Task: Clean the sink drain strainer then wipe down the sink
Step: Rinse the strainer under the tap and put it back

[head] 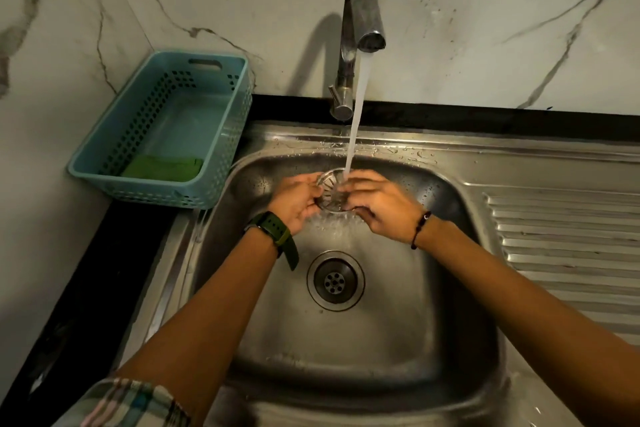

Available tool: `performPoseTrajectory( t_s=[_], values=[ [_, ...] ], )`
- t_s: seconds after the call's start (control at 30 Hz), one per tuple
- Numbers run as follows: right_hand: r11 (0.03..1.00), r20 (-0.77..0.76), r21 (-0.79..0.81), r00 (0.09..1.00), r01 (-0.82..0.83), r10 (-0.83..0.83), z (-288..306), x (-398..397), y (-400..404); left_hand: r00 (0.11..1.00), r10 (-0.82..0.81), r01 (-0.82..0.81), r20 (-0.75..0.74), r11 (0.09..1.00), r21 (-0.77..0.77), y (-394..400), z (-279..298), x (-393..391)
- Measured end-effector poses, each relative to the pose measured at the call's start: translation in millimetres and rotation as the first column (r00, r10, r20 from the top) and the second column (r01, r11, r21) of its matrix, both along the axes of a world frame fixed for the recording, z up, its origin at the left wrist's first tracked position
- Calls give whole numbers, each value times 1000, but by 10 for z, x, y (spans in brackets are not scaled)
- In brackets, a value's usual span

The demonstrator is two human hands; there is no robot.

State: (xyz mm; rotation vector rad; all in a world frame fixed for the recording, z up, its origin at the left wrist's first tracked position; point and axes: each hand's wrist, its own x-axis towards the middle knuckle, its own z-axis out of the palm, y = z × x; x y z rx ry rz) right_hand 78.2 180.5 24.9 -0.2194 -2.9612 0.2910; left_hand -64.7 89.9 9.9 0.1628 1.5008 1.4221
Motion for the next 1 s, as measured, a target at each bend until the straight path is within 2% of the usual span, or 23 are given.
performPoseTrajectory(
  t_s=[0.03, 0.07, 0.13, 0.23, 0.27, 0.33, 0.4, 0.5, 0.6, 0.7, 0.77, 0.83, 0.87, 0.93, 1.0],
  values=[
    [998, -40, 58, 999, 30, -28, -36, 41, -8, 997, 13, -13, -79, 1000, 2, 23, 24, 12],
    [994, -62, 34, 993, 107, -105, -69, 70, -26, 989, 27, -26, -148, 1000, 10, 41, 43, 25],
    [933, -112, -169, 934, 318, -339, -137, 75, -72, 962, 35, -27, -271, 999, 33, 68, 55, 62],
    [665, -65, -537, 760, 519, -647, -169, -35, -115, 928, 22, 10, -372, 997, 83, 57, 51, 133],
    [578, -32, -608, 711, 544, -703, -161, -77, -112, 926, 29, 7, -378, 996, 93, 47, 41, 148],
    [510, -16, -645, 657, 569, -754, -136, -143, -90, 945, 95, -59, -313, 991, 122, 14, 7, 172],
    [527, -33, -622, 653, 579, -756, -82, -190, -92, 964, 189, -166, -187, 977, 131, -36, -39, 209],
    [624, -51, -567, 733, 538, -678, -20, -256, -137, 962, 269, -265, -55, 962, 72, -128, -148, 300],
    [754, -63, -494, 848, 432, -527, -13, -278, -175, 965, 263, -263, 14, 965, -7, -219, -266, 387],
    [815, -82, -434, 884, 384, -461, -24, -286, -175, 971, 240, -240, 12, 971, -19, -233, -329, 413],
    [808, -125, -435, 862, 397, -491, -38, -274, -148, 971, 228, -231, -68, 972, -43, -189, -335, 388],
    [783, -148, -441, 825, 439, -545, -75, -221, -97, 957, 182, -196, -227, 980, -40, -137, -312, 344],
    [771, -144, -434, 808, 467, -571, -105, -180, -72, 923, 132, -157, -361, 987, -40, -111, -294, 320],
    [735, -120, -434, 775, 521, -621, -182, -94, -34, 803, 18, -68, -596, 996, -60, -66, -238, 302],
    [670, -83, -480, 731, 567, -678, -260, -32, -20, 724, -44, -10, -689, 997, -74, -1, -172, 313]
  ],
)
